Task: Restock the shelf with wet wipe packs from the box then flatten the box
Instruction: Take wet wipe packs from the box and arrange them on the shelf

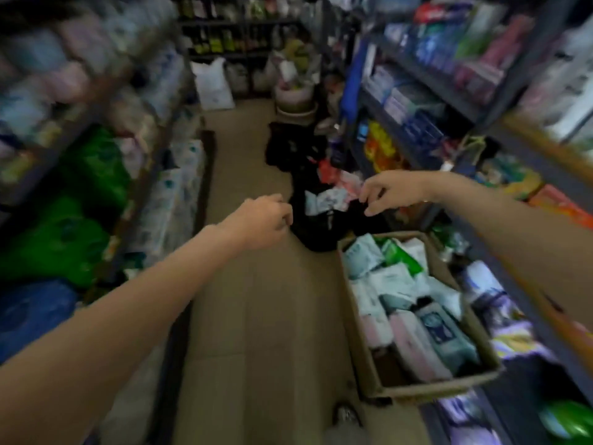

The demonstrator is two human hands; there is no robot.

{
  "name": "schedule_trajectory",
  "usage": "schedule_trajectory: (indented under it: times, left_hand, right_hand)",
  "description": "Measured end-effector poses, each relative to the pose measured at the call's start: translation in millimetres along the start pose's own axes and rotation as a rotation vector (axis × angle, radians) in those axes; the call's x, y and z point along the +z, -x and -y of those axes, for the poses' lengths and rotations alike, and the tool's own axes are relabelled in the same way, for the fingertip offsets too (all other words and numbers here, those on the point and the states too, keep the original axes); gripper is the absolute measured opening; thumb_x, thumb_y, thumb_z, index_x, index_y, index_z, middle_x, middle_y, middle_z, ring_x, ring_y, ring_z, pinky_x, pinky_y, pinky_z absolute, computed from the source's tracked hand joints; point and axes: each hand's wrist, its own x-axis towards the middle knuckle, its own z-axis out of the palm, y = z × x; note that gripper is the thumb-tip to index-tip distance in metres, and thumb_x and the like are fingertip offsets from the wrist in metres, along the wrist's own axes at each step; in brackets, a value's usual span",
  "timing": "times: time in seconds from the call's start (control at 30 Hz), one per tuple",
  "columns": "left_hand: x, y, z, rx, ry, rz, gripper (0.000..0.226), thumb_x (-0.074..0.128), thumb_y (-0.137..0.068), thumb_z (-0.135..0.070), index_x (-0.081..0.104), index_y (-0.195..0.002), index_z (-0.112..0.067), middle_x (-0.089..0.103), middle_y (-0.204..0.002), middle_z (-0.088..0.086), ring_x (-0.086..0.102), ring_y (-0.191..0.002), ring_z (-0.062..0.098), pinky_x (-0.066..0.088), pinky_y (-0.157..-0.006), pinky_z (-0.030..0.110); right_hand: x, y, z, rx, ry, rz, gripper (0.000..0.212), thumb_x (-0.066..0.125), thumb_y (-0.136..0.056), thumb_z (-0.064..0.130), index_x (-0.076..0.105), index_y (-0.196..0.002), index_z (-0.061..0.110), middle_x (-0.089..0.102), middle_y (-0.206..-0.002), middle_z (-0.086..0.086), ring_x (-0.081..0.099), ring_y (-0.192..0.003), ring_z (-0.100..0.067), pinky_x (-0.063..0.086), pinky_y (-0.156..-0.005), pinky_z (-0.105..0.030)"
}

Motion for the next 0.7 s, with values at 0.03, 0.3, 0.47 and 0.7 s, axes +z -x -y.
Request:
schedule_trajectory:
  times: [0.03, 0.3, 0.47, 0.7]
  left_hand:
    - [12.7, -22.7, -15.0, 0.018, 0.013, 0.04, 0.026, 0.05, -0.088, -0.019, 0.057, -0.113, -0.014, 0.05, -0.118, 0.009, 0.052, -0.113, 0.028, 0.043, -0.094, 0.039]
    - [136.3, -159.0, -109.5, 0.082, 0.115, 0.374, 0.031, 0.044, -0.093, -0.017, 0.056, -0.12, -0.008, 0.054, -0.127, 0.011, 0.054, -0.114, 0.026, 0.039, -0.093, 0.031]
    - [218.4, -195.3, -144.0, 0.06, 0.213, 0.5, 0.032, 0.046, -0.09, -0.015, 0.059, -0.12, -0.014, 0.055, -0.129, 0.006, 0.054, -0.117, 0.022, 0.043, -0.096, 0.031]
    - [274.9, -224.1, -173.5, -0.059, 0.309, 0.506, 0.027, 0.046, -0.091, -0.011, 0.061, -0.114, -0.01, 0.06, -0.121, 0.007, 0.057, -0.11, 0.021, 0.043, -0.086, 0.025]
  right_hand:
    - [4.6, -0.6, -32.6, 0.036, -0.028, 0.02, 0.033, 0.062, -0.087, 0.019, 0.054, -0.116, 0.006, 0.062, -0.112, -0.019, 0.059, -0.102, -0.034, 0.044, -0.074, -0.031]
    - [106.3, -31.7, -236.1, 0.291, -0.164, 0.129, 0.024, 0.061, -0.086, 0.015, 0.06, -0.093, -0.008, 0.061, -0.093, -0.022, 0.059, -0.093, -0.032, 0.042, -0.076, -0.038]
    - [216.5, -37.2, -313.9, 0.438, -0.08, 0.237, 0.02, 0.06, -0.084, 0.013, 0.057, -0.097, -0.002, 0.058, -0.115, -0.023, 0.056, -0.105, -0.035, 0.046, -0.073, -0.033]
    - [275.4, -70.3, -349.2, 0.403, -0.017, 0.066, 0.049, 0.053, -0.084, 0.002, 0.04, -0.131, 0.0, 0.034, -0.143, -0.015, 0.033, -0.133, -0.029, 0.033, -0.106, -0.036]
